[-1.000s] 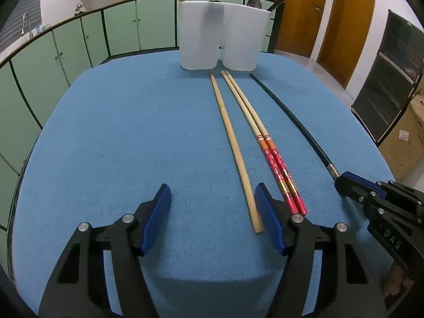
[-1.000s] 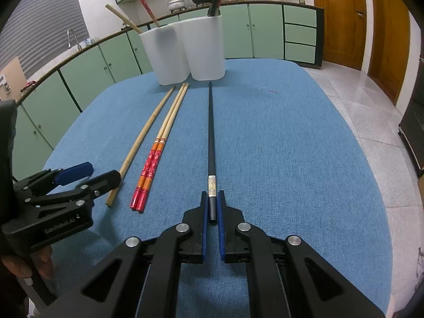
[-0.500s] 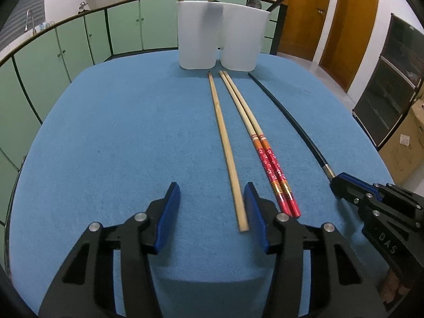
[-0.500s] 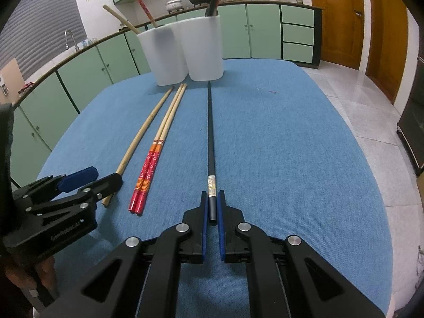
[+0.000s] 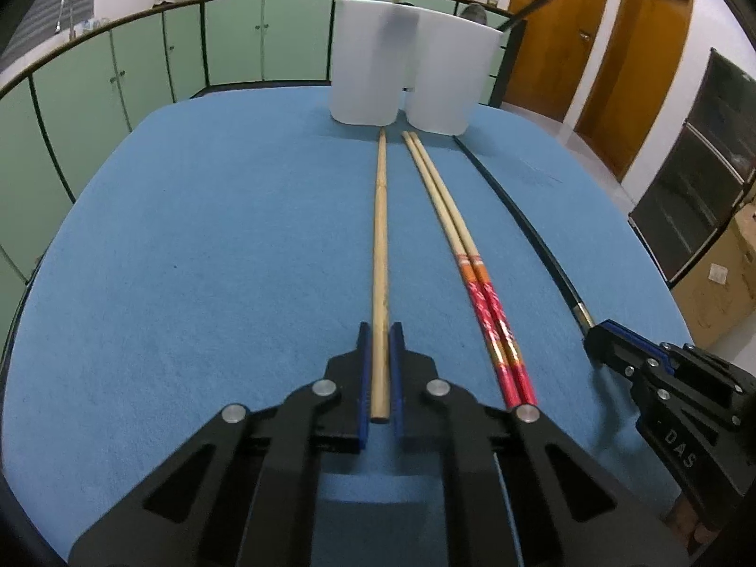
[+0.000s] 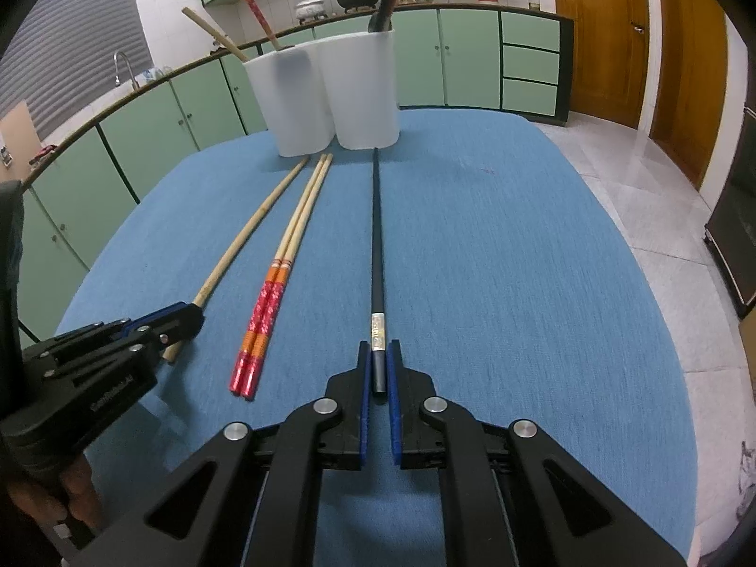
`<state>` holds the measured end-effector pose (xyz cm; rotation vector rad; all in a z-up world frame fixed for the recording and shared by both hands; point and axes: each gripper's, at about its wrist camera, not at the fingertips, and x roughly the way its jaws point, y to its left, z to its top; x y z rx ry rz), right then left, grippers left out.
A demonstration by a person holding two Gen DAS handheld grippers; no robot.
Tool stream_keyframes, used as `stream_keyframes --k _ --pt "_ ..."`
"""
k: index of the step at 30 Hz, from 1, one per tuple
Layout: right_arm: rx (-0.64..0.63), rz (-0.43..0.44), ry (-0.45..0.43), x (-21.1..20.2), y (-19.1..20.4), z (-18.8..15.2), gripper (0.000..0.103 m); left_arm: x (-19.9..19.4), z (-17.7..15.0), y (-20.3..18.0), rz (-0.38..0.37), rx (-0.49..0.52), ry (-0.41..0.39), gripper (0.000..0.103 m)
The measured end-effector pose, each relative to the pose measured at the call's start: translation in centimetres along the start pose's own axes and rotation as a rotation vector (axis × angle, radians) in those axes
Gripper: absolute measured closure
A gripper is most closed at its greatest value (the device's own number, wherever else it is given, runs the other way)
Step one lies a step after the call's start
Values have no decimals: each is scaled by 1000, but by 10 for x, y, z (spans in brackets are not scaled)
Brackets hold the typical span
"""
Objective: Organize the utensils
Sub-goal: 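Lift both chopsticks and carry them over the white holder with both tools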
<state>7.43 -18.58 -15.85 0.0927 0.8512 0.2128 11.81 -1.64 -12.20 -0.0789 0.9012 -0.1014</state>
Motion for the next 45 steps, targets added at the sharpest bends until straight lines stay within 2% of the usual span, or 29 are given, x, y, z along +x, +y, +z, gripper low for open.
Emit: stream_keyframes --k 5,9,11,20,25,29,30,31,33,39,45 --pt "-16 13 -6 -2 0 -3 94 -3 -3 0 -7 10 1 92" --pt "-62 20 -19 -13 1 -13 83 -9 -10 2 -25 21 -9 74" --pt "-66 23 -12 -14 0 -17 82 -11 -12 1 -31 29 -14 67" --pt "-53 33 -4 -12 -3 -17 82 -12 -16 5 -25 28 -16 64" --pt "-63 21 0 -10 0 -13 83 -11 -15 2 -7 45 -12 67" --pt "-72 9 12 -5 4 -11 88 -11 -15 1 7 54 -9 69" --pt "-75 9 15 -4 4 -10 92 -11 -15 1 16 56 -8 75" --pt "-75 6 16 -4 4 -10 96 -11 -15 1 19 59 -7 87" --pt "-75 4 15 -4 4 -11 97 -10 -15 1 11 58 -4 97" --pt "-69 14 -29 -17 2 -11 97 -17 -14 4 -1 36 -7 97" --pt "-83 14 -142 -59 -3 9 97 -59 3 3 11 76 -102 97"
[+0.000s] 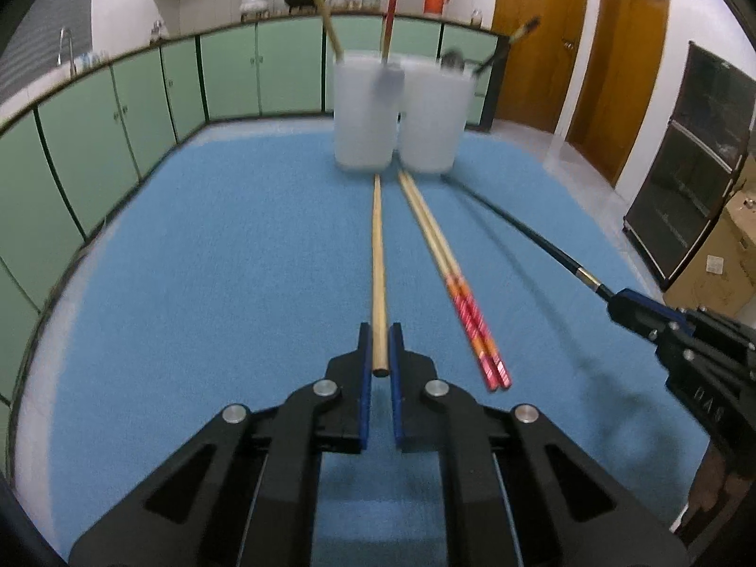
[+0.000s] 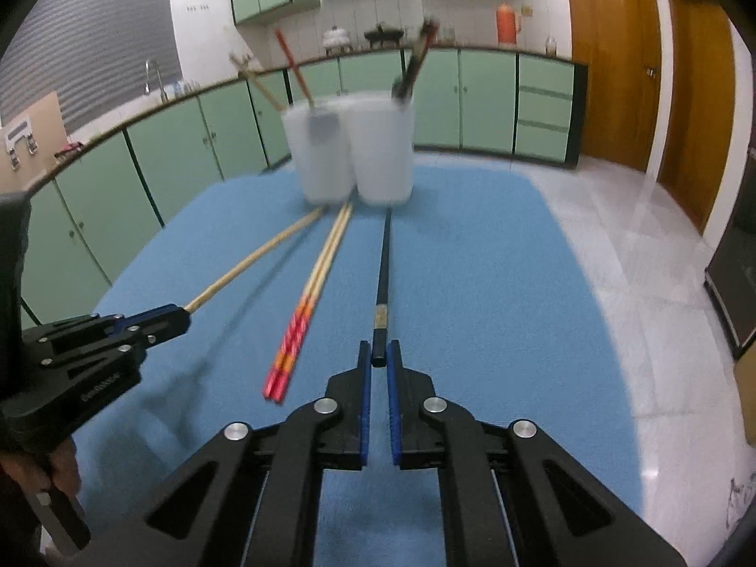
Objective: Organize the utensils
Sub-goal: 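Lift both chopsticks and carry them over the white holder with both tools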
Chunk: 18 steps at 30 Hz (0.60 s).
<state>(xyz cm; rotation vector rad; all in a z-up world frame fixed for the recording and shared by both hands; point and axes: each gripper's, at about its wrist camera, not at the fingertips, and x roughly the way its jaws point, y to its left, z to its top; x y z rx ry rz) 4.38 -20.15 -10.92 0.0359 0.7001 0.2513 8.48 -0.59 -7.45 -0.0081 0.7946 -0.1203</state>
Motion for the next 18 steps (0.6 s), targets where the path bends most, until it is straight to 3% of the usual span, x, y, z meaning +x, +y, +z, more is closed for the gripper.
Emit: stream_keyframes --k 10,18 --pt "-15 28 -157 -43 -12 60 97 -64 57 3 -14 8 -213 97" --pt "4 111 -223 -53 -25 112 97 -80 104 2 -59 1 -306 97"
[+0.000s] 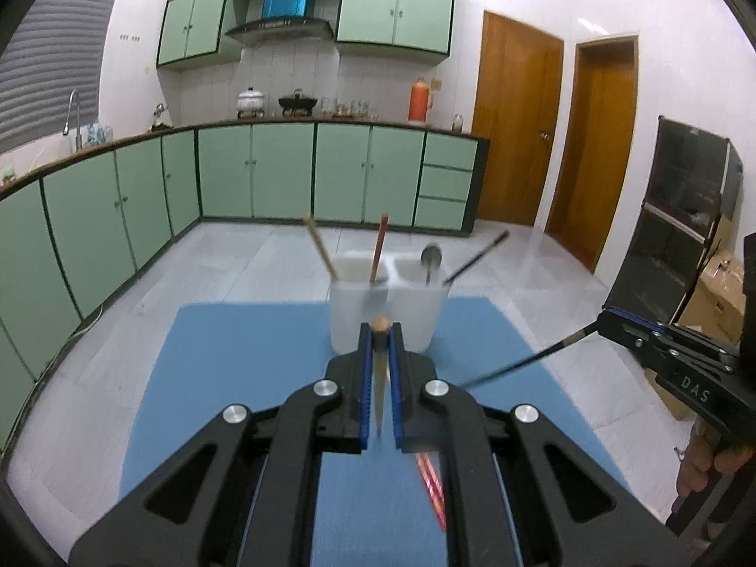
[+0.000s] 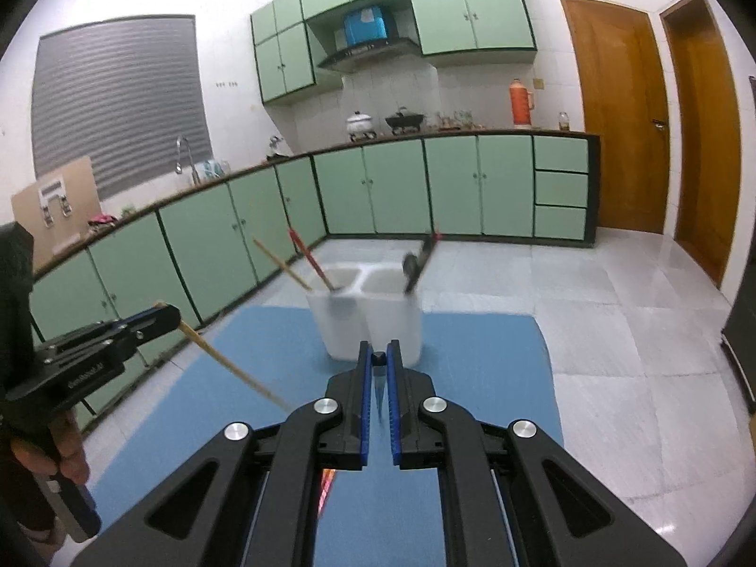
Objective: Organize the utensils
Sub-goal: 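Lift both chopsticks and carry them over the white holder with both tools, then lower the chopsticks into the holder and open both tools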
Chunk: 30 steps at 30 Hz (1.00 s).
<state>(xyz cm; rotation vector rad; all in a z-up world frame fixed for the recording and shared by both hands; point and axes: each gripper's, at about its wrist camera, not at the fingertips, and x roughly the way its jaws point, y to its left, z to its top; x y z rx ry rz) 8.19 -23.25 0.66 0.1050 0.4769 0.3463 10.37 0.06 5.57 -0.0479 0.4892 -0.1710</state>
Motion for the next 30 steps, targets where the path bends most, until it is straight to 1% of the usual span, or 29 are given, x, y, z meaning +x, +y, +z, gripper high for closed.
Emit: stream_keyframes --k 4,8,11,15,18,20,24,26,28,30 --pt "-8 42 -2 5 -2 25 97 5 19 -2 -41 -6 -15 97" --pt "-42 69 2 9 3 45 97 3 32 0 -53 -7 -40 97" --pt "-72 82 -12 9 8 58 97 0 44 2 -52 -10 -69 97" --pt "-86 106 -53 7 11 87 97 -5 68 8 -46 -21 -125 97" --pt "-107 101 -93 6 16 109 97 -6 92 10 -36 -19 -178 97" --pt "-116 99 -124 8 17 130 97 -7 109 9 -29 -15 -216 97" --pt "-110 106 -177 17 16 167 97 -5 143 3 -7 -1 -294 97" --pt "-102 102 -199 24 15 181 97 2 157 -2 13 16 -329 97" --pt "-96 103 -214 35 14 191 97 12 167 -6 4 21 -338 97" --pt "-100 81 -217 52 14 198 97 30 172 -11 7 35 -329 97"
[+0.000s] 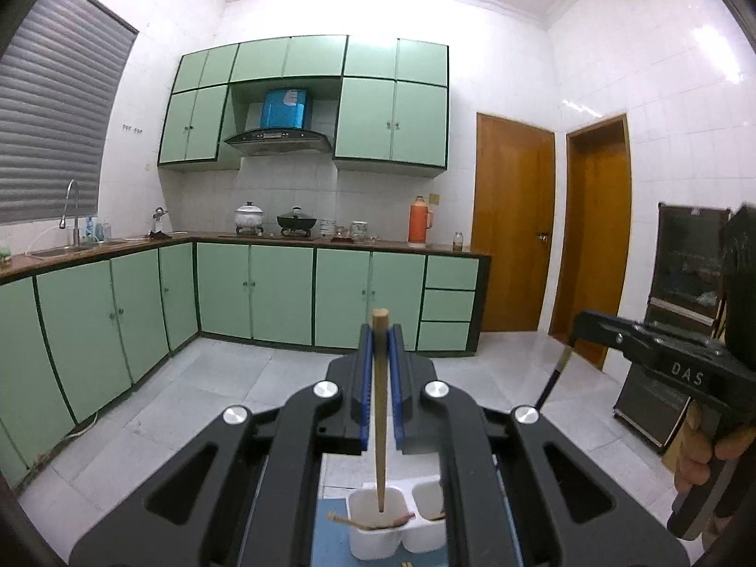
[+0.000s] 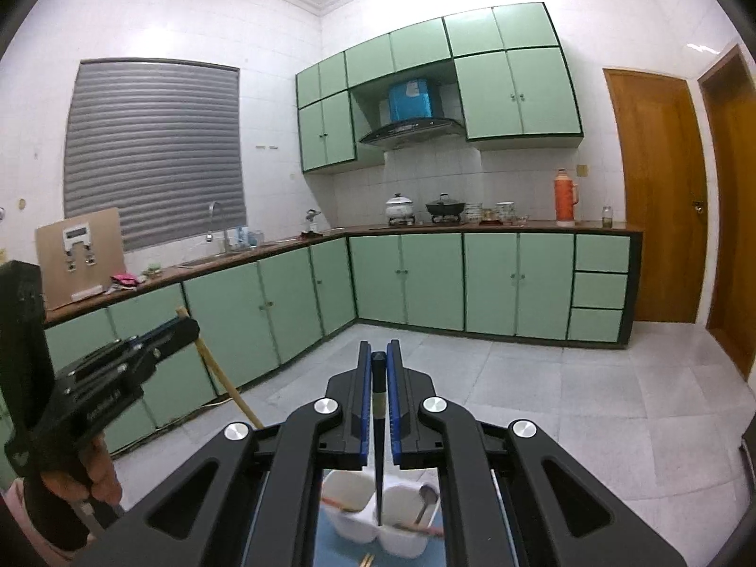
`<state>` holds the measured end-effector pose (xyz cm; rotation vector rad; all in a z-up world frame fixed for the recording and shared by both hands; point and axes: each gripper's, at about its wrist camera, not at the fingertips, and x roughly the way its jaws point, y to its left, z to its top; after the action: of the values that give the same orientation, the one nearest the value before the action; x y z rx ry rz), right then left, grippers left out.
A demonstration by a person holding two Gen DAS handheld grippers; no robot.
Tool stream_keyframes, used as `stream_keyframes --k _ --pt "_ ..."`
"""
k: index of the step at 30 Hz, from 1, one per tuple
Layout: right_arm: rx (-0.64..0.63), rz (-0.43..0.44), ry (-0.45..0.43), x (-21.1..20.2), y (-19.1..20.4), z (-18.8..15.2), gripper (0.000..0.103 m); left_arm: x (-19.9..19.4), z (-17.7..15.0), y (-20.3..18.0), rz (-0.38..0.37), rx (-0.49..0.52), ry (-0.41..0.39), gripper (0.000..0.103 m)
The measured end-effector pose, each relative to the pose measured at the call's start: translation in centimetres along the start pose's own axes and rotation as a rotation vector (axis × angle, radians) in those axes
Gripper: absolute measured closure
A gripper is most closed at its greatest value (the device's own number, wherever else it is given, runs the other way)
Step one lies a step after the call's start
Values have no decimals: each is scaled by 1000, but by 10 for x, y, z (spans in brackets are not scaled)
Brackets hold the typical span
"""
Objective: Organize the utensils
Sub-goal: 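Lower the chopsticks into the holder and open both tools, then move both open tools back over the two red-patterned chopsticks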
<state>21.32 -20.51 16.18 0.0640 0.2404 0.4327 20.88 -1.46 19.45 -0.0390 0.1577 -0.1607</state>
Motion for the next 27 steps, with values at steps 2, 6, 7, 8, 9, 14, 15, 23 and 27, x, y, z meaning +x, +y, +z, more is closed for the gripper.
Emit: stream_keyframes --k 2,6,7,8,9,14,15,23,27 --pt "-1 -13 9 15 -2 -5 97 18 -7 -3 -1 12 18 97" --pt "-12 -31 48 50 -6 -28 97 51 -28 -2 -16 9 64 97" --pt "-7 -27 68 60 -8 -37 97 61 -36 -4 -19 9 90 97" --pt "-3 -26 85 67 -8 -45 97 67 -43 -2 -26 9 105 97" --pt "-1 -26 98 72 -9 -49 97 74 -50 -1 -39 8 129 97" --pt "-4 -20 163 79 -10 -80 94 81 -71 11 -47 -9 179 91" --pt "0 -25 161 76 -11 -82 89 76 -74 14 -44 -13 174 82" --pt "80 -77 90 -1 -12 -127 76 -1 -102 25 1 -74 93 58" --pt "149 -89 135 -33 -6 -176 76 -31 -141 16 6 -64 161 57"
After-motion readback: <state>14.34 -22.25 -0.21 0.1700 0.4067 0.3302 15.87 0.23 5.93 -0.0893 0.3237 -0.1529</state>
